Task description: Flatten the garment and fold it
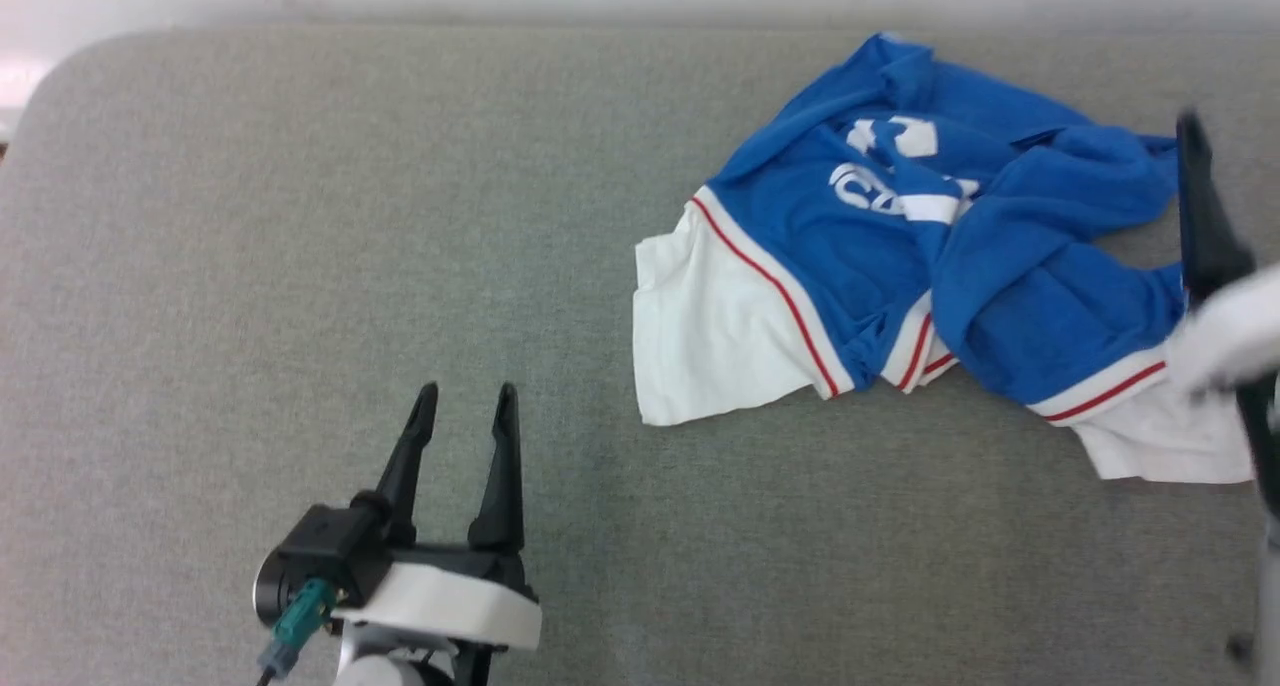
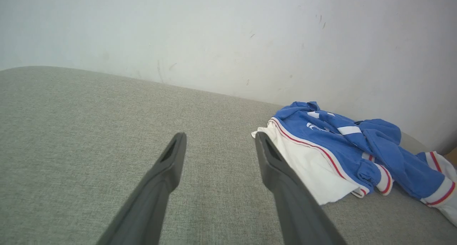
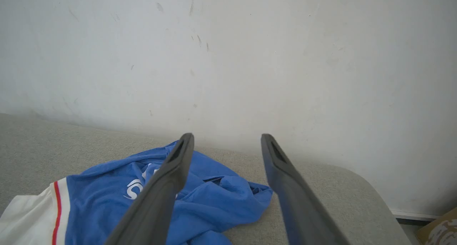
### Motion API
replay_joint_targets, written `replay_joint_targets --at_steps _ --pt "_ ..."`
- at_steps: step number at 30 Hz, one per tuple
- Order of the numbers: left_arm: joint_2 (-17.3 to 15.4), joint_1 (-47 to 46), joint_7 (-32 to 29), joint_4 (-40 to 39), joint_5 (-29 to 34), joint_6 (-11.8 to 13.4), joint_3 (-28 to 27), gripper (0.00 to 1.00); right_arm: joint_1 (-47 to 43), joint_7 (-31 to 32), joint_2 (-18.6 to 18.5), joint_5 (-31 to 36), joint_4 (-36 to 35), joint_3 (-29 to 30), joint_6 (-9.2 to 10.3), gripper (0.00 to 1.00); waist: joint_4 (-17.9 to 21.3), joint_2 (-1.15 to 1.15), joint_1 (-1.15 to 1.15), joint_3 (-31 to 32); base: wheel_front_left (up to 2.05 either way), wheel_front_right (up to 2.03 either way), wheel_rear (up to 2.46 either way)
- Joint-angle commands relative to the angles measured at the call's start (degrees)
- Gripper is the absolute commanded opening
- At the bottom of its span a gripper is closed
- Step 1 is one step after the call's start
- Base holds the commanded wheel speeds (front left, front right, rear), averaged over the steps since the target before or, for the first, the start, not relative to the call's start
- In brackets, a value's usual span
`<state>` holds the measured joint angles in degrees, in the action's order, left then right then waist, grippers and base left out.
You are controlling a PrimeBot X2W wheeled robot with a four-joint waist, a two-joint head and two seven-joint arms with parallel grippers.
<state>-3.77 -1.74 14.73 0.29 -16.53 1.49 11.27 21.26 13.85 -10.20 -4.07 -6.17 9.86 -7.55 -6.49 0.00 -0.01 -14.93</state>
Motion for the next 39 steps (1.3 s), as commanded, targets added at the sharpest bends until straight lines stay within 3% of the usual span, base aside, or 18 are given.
replay_joint_targets --at_steps 1,6,11,18,23,29,33,39 --pt "-0.2 1.0 0.3 -0.4 0.3 -0.2 -0.3 1.00 -3.3 -1.2 1.3 1.1 -1.9 0.9 0.06 1.00 1.8 0.00 0.01 2.7 0.00 0.00 0.00" --pt "-0.5 3.6 0.3 -1.3 0.2 -0.4 -0.9 1.00 -17.1 -5.7 6.4 3.9 -9.5 3.9 0.06 1.00 2.3 0.00 0.01 3.7 0.00 0.00 0.00" --pt "-0.6 5.3 0.3 -1.7 0.7 -0.5 -1.4 1.00 -27.4 -9.5 7.3 0.0 -9.8 4.7 0.06 1.00 3.4 0.00 0.01 4.2 0.00 0.00 0.00" --pt "-2.3 1.2 -1.5 -1.7 2.2 -1.7 -0.1 1.00 -29.0 -12.6 7.3 -4.1 -6.9 3.9 0.06 1.00 4.5 0.00 0.01 4.4 0.00 0.00 0.00" --pt "-4.4 -7.2 -12.4 0.5 3.8 -3.6 2.8 1.00 -27.2 -12.8 7.3 -3.8 -7.2 3.4 0.06 1.00 4.2 0.00 0.01 3.3 0.00 0.00 0.00" --pt "-3.5 -14.4 -29.0 3.9 3.7 -4.8 7.4 1.00 -26.2 -12.4 7.3 -4.7 -6.8 2.4 0.06 1.00 4.0 0.00 0.01 0.8 0.00 0.00 0.00" --pt "-2.4 -15.9 -33.4 6.1 3.7 -4.1 9.0 1.00 -25.3 -12.6 7.3 -5.2 -6.2 1.7 0.06 1.00 4.5 0.00 0.01 -1.1 0.00 0.00 0.00" --pt "-1.5 -16.6 -35.9 9.9 4.9 -0.5 9.6 1.00 -23.9 -12.9 7.3 -5.4 -5.4 1.3 0.06 1.00 5.4 0.00 0.01 -3.1 0.00 0.00 0.00"
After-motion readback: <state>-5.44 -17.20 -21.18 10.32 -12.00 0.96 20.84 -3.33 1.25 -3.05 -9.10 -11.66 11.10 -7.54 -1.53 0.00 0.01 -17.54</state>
